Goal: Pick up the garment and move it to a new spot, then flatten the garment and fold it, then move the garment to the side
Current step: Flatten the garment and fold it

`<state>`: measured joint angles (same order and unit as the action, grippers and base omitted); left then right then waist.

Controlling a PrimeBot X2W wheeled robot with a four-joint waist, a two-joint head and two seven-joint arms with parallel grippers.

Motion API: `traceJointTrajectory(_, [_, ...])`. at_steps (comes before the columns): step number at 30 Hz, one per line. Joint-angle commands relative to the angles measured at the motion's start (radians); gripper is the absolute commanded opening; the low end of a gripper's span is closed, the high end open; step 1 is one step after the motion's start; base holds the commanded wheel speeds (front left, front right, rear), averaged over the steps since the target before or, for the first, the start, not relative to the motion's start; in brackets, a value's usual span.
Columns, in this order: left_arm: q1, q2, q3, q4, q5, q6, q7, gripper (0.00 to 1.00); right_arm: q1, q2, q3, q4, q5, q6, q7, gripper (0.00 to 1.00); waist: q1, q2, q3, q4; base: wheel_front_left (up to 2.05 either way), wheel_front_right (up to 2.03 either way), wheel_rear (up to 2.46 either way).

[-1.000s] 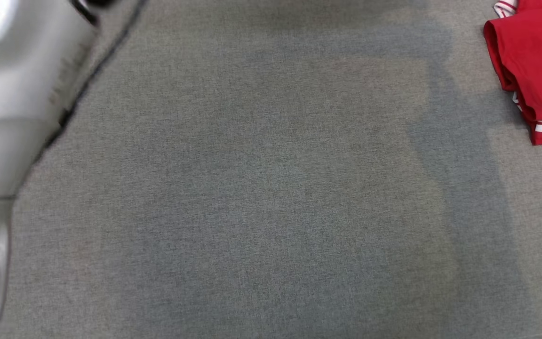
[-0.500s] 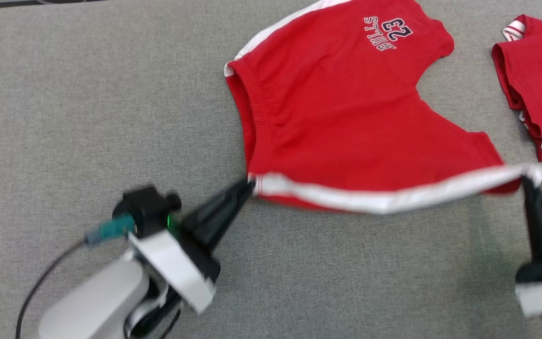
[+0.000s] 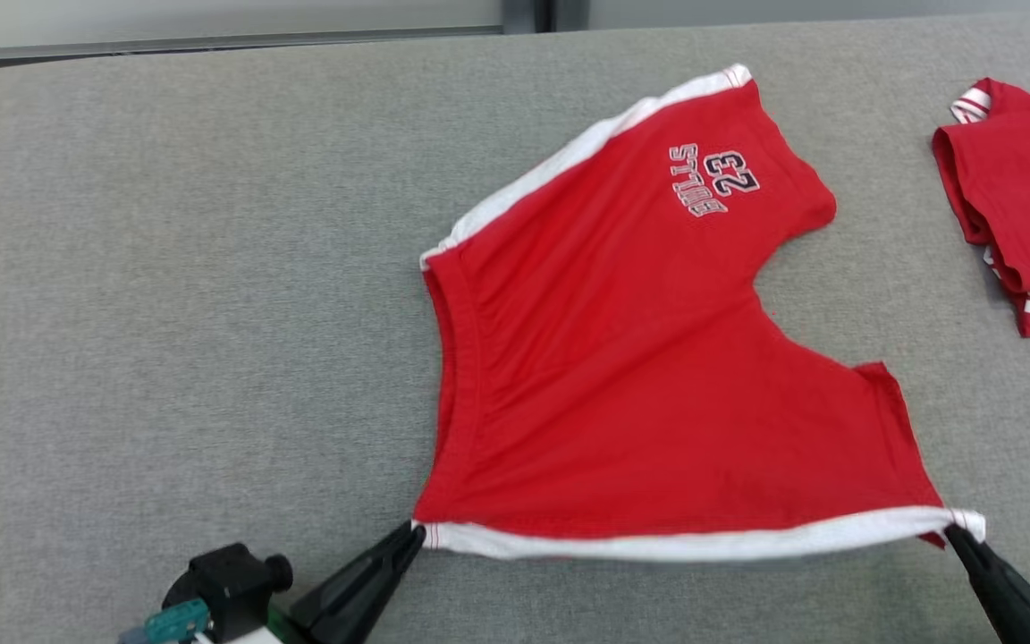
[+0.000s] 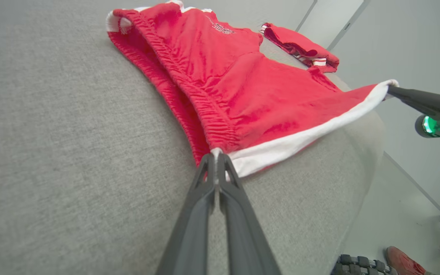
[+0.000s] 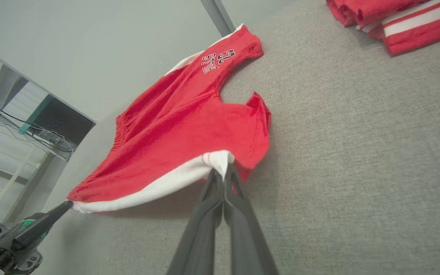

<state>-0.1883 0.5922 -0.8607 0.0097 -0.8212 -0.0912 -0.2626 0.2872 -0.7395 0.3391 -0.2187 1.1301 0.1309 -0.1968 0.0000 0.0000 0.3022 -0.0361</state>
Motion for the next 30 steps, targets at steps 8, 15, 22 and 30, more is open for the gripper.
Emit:
traceJointTrajectory(8, [0.029, 0.038, 0.024, -0.134, -0.075, 0.033, 0.053, 0.00, 0.115, -0.103, -0.092, -0.108, 0.102, -0.001, 0.033, 0.00, 0.0000, 0.0000, -0.025, 0.048, 0.00, 0.00, 0.00])
traceJointTrajectory(15, [-0.080, -0.025, 0.056, -0.148, -0.214, -0.002, 0.137, 0.00, 0.004, -0.171, -0.164, -0.130, 0.196, 0.000, 0.129, 0.00, 0.0000, 0.0000, 0.018, 0.076, 0.00, 0.00, 0.00])
traceJointTrajectory(22, [-0.249, -0.091, 0.084, -0.103, -0.383, -0.030, 0.261, 0.00, -0.207, -0.227, -0.188, -0.101, 0.290, 0.000, 0.245, 0.00, 0.0000, 0.0000, 0.102, 0.105, 0.00, 0.00, 0.00])
traceJointTrajectory(30, [-0.382, -0.119, 0.149, -0.028, -0.552, -0.038, 0.357, 0.00, -0.526, -0.251, -0.166, 0.001, 0.408, 0.000, 0.410, 0.00, 0.0000, 0.0000, 0.199, 0.109, 0.00, 0.00, 0.00])
